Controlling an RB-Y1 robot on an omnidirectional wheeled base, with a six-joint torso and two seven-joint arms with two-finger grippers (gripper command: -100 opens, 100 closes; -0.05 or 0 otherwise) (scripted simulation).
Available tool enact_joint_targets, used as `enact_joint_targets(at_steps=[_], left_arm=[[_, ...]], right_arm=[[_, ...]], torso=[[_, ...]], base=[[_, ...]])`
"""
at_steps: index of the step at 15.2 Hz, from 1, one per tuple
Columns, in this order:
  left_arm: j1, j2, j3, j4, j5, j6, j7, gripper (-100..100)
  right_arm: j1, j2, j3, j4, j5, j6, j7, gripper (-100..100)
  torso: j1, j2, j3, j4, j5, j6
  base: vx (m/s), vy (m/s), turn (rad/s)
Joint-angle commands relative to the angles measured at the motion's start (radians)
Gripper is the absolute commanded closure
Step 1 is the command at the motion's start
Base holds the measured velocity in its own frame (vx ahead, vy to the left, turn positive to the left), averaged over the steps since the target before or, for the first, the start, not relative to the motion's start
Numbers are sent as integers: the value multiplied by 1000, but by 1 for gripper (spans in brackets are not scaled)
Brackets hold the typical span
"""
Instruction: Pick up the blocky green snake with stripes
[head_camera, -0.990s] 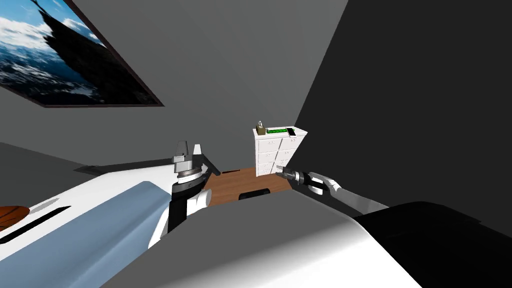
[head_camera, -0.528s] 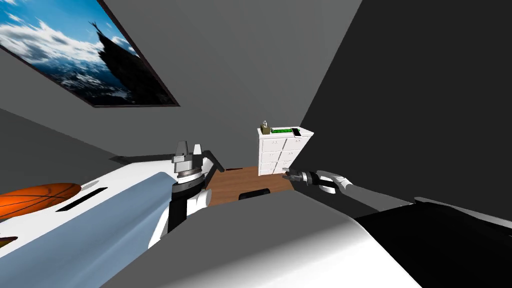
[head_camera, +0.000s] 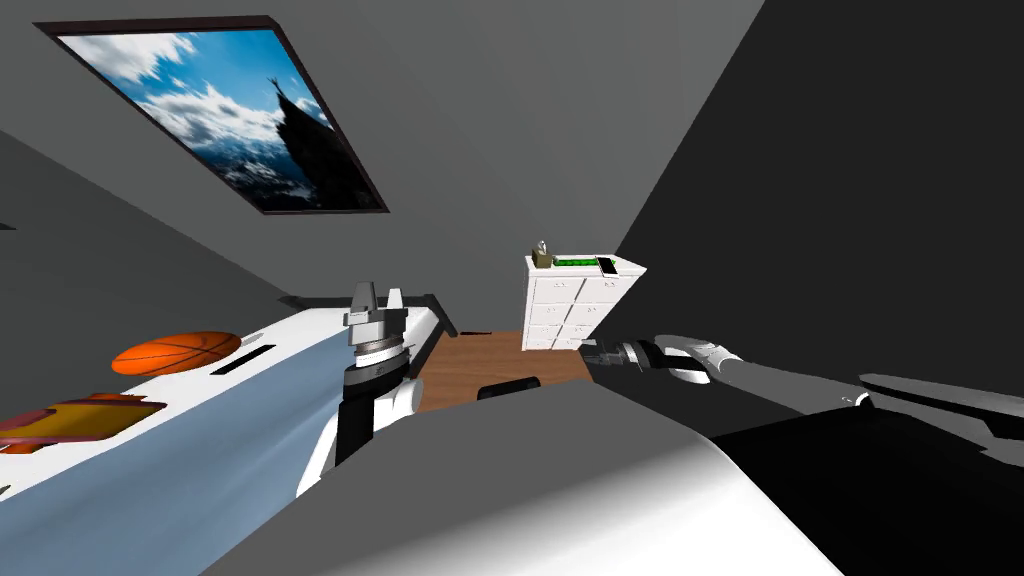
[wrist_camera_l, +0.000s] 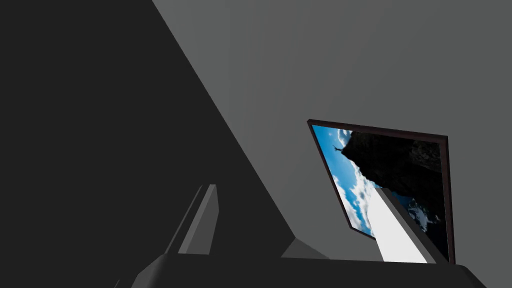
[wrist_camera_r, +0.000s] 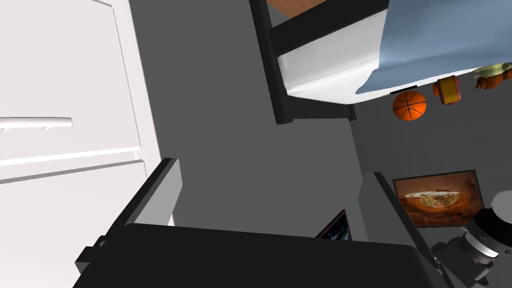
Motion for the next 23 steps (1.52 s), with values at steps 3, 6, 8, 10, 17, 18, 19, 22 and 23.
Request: enact_joint_targets(at_steps=[3,6,8,10,17,18,19,22,23], left_arm=[[0,0,0,0,0,0,0,0],[0,0,0,0,0,0,0,0],[0,0,0,0,0,0,0,0],[0,0,0,0,0,0,0,0],[0,0,0,0,0,0,0,0],[0,0,0,0,0,0,0,0],[0,0,0,0,0,0,0,0],[0,0,0,0,0,0,0,0],[0,0,0,0,0,0,0,0]], right_arm=[[-18,-90,45,69,14,-44,23,-100],[-33,-145,77,141,24,-71,37,-100],[-33,-183,77,156,24,-71,37,-100],[-47,-236,109,210,34,-97,51,-100],[-74,-353,170,327,53,-145,80,-100],[-74,-361,170,327,53,-145,80,-100],[-87,-393,200,370,62,-167,94,-100],[-100,-448,228,424,70,-188,107,-100],[-100,-460,228,431,70,-188,107,-100]], torso=[[-1,-1,0,0,-1,1],[-1,-1,-1,0,0,1],[-1,-1,-1,0,0,0],[-1,-1,-1,0,0,0],[-2,-2,-1,-1,0,0],[-2,-3,-1,-1,0,0],[-2,-3,-1,0,-1,1],[-3,-3,-2,-1,-1,1],[-3,-3,-2,-1,0,0]], base=[[-21,18,98],[-26,23,195],[-28,16,183],[-22,17,224],[-8,5,162],[-2,-5,98],[2,-2,243],[5,-10,178],[12,-17,250]])
